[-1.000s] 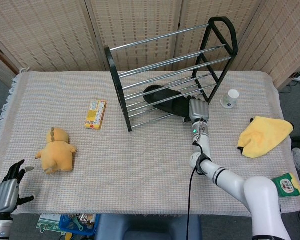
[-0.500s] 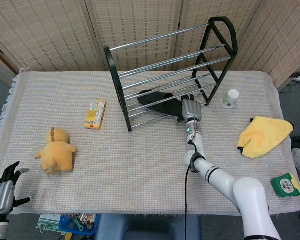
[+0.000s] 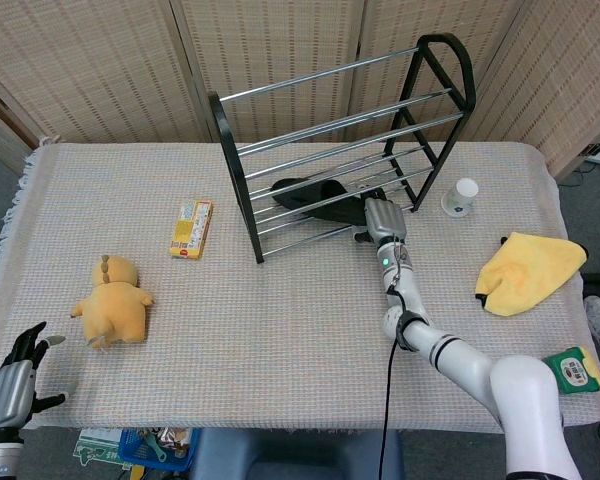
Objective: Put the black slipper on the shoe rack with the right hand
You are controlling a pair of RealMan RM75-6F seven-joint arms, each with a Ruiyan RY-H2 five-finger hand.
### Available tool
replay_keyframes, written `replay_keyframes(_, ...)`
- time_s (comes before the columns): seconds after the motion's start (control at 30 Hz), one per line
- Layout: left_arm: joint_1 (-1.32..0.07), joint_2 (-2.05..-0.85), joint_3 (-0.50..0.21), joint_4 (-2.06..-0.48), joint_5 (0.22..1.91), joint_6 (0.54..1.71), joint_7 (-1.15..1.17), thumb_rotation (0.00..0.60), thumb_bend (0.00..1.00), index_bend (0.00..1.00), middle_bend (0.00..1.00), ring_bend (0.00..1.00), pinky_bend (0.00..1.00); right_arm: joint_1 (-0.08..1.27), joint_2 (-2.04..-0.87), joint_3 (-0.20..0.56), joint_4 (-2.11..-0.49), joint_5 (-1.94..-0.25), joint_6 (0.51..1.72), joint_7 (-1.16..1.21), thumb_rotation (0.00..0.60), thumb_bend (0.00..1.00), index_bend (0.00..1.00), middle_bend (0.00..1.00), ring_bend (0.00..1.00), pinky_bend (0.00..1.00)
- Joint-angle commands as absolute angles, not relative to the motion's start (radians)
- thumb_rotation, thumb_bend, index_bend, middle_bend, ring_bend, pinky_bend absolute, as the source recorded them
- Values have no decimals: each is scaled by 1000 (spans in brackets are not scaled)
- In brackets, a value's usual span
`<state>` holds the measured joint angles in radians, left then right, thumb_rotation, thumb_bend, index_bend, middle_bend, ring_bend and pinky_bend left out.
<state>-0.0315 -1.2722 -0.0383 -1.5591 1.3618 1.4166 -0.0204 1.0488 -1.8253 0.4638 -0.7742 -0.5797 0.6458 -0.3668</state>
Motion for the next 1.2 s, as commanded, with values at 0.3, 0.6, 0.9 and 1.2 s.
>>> replay_keyframes(0.3, -34, -1268, -41, -1567, 1361, 1416, -11, 600, 233, 271, 78, 44, 239, 1032, -1820, 440, -797, -665, 659, -290, 600, 0, 0, 58, 0, 201)
replay_keyframes(0.6, -30, -1267, -39, -1563, 1356, 1414, -14, 600, 233, 271, 78, 44, 239, 1014, -1789, 416, -834, -685, 683, -303, 600, 0, 0, 59, 0, 198)
replay_keyframes(0.9, -31, -1270, -36, -1567, 1364, 1414, -11, 600, 233, 271, 78, 44, 239, 952, -1717, 339, -896, -708, 669, -336, 600, 204, 0, 158, 45, 172)
replay_keyframes(1.2, -32, -1267, -36, -1580, 1369, 1418, -1, 600, 233, 267, 78, 44, 239, 927, -1713, 307, -870, -738, 619, -288, 600, 206, 0, 170, 71, 172)
